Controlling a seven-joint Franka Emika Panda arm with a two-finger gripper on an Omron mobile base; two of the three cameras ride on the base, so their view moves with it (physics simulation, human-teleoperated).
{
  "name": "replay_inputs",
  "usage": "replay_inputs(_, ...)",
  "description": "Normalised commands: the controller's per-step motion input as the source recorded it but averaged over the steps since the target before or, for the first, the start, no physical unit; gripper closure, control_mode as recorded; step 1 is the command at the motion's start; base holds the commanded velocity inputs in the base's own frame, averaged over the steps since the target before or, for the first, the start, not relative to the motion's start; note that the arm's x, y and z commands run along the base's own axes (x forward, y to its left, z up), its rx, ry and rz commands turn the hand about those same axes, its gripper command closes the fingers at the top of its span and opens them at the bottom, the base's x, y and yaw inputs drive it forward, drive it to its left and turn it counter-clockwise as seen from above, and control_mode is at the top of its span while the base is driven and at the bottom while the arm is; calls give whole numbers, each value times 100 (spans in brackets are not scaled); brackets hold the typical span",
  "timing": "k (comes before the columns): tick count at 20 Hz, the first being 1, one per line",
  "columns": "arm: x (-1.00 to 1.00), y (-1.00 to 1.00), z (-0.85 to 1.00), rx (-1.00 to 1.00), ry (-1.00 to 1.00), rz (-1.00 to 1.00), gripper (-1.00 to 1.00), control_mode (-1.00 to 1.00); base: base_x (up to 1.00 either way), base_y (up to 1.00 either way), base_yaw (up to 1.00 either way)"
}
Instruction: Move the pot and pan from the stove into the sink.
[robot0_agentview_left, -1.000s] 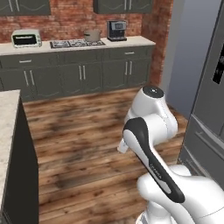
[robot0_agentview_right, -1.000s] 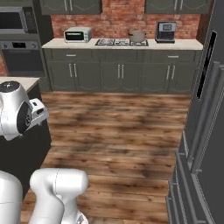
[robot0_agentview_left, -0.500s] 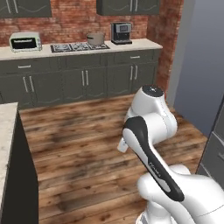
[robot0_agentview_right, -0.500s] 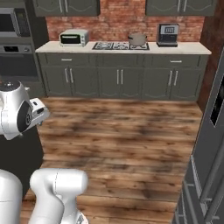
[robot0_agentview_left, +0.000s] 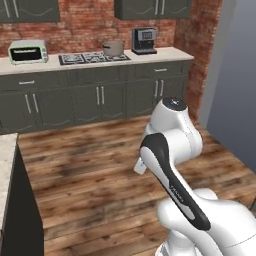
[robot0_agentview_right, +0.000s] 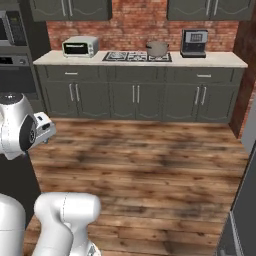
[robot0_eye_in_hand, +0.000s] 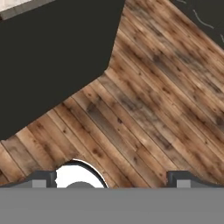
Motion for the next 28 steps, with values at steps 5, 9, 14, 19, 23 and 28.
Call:
replay_inputs(5,0,0,0,0,0,0,-100,100,67,0,0)
replay_inputs(9,0,0,0,0,0,0,-100,100,67,0,0)
replay_inputs(14,0,0,0,0,0,0,-100,100,67,0,0)
replay_inputs(19,0,0,0,0,0,0,-100,100,71,0,0)
replay_inputs(23,0,0,0,0,0,0,-100,100,77,0,0)
replay_inputs(28,0,0,0,0,0,0,-100,100,80,6,0)
